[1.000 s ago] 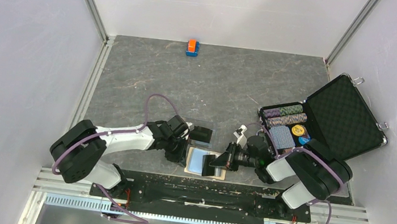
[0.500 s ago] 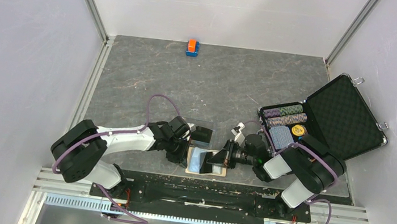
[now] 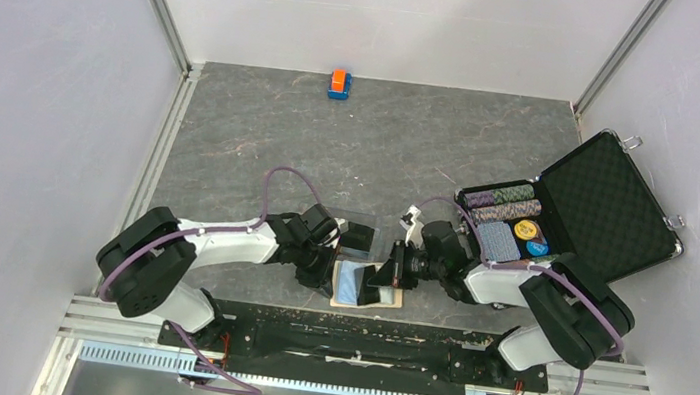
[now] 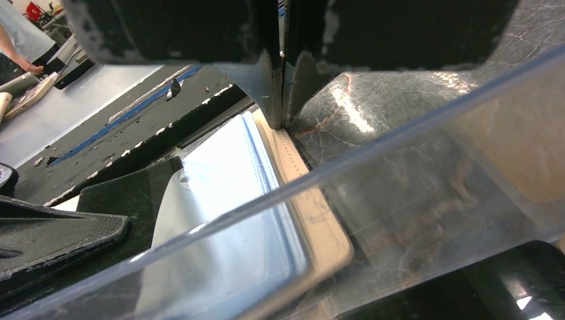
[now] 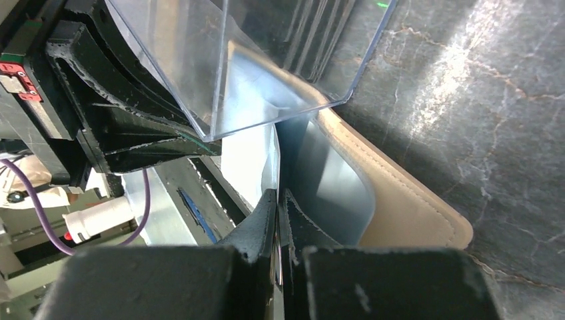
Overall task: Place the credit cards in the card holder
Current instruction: Insert the credit card into the card holder.
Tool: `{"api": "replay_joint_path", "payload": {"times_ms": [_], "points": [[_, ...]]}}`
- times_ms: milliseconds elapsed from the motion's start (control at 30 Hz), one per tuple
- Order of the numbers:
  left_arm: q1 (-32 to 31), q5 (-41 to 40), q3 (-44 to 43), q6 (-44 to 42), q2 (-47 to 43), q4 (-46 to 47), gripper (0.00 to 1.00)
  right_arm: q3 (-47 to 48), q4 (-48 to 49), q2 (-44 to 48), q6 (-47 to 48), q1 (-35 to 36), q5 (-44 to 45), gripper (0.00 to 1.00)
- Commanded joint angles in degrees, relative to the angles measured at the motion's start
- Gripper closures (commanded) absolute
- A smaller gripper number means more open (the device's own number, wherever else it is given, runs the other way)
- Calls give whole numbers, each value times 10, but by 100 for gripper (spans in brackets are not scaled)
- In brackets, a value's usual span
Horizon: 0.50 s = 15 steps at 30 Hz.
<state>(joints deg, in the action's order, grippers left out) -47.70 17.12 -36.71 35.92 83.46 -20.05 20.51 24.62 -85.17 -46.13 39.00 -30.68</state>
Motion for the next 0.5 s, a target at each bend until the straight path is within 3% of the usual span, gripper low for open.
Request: {"api": "replay_joint_path", "payload": {"times_ms": [0, 467], "points": [[-11, -39, 18, -22, 34, -22, 98, 24, -80, -5, 63, 1, 41, 100], [-11, -33, 7, -29, 51, -23, 98, -9, -71, 44, 38, -18, 47, 100]]}}
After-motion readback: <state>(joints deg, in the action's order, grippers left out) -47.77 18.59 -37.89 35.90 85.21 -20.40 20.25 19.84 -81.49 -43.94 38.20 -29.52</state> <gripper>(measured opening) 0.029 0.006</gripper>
